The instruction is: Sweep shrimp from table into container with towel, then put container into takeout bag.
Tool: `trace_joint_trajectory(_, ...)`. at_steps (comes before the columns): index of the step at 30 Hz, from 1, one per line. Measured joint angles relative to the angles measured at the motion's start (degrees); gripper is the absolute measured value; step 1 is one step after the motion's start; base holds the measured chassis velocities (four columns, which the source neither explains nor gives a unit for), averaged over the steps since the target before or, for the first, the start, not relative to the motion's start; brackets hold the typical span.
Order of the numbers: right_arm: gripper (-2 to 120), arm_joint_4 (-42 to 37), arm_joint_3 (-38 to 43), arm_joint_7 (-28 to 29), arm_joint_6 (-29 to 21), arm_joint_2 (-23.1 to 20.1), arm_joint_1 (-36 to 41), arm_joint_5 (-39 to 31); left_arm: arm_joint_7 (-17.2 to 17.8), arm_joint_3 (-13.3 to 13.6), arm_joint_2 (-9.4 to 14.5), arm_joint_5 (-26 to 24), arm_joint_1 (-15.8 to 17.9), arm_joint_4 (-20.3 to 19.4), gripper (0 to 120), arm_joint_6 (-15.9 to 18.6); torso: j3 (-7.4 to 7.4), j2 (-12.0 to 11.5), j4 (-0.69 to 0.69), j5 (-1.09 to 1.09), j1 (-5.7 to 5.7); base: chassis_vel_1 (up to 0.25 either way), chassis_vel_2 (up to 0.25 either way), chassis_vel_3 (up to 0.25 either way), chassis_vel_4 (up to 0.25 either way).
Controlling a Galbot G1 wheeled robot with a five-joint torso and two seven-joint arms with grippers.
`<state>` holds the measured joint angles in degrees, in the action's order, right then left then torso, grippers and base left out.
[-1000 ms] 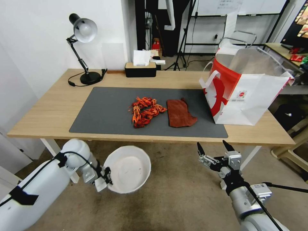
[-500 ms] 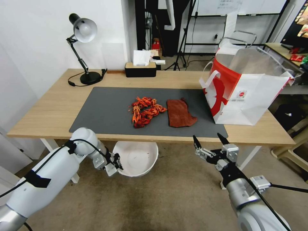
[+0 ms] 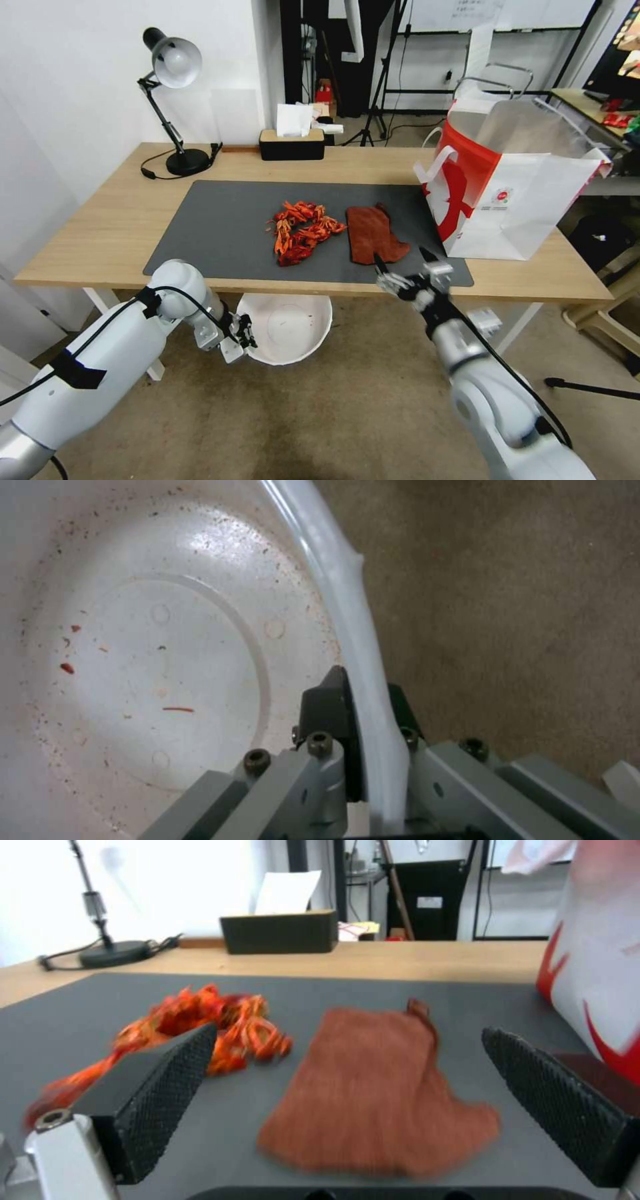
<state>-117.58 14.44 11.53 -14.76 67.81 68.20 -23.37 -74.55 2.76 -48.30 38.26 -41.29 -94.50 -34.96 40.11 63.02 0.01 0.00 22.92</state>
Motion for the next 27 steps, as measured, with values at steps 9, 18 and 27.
trace_joint_trajectory(9,100,12.7,-11.3,15.1,-13.3,0.1,-20.5,-5.9,0.0,-0.2,0.3,0.5,0.5,1.2,0,-1.1,0.00,0.0,0.00,-0.01,0.01,0.000,0.000,0.000,0.000)
trace_joint_trajectory(18,100,22.0,-17.1,20.4,-21.3,3.3,-30.3,-7.7,0.1,-0.4,-0.6,0.7,0.6,2.4,0,-1.4,0.00,0.0,-0.01,0.00,0.01,0.000,0.000,0.000,0.000)
trace_joint_trajectory(27,100,25.4,-17.2,23.7,-24.2,4.8,-31.2,-9.3,0.3,-0.8,-1.4,1.3,0.0,2.6,0,-1.8,-0.01,0.0,-0.01,-0.01,0.00,0.000,0.000,0.000,0.000)
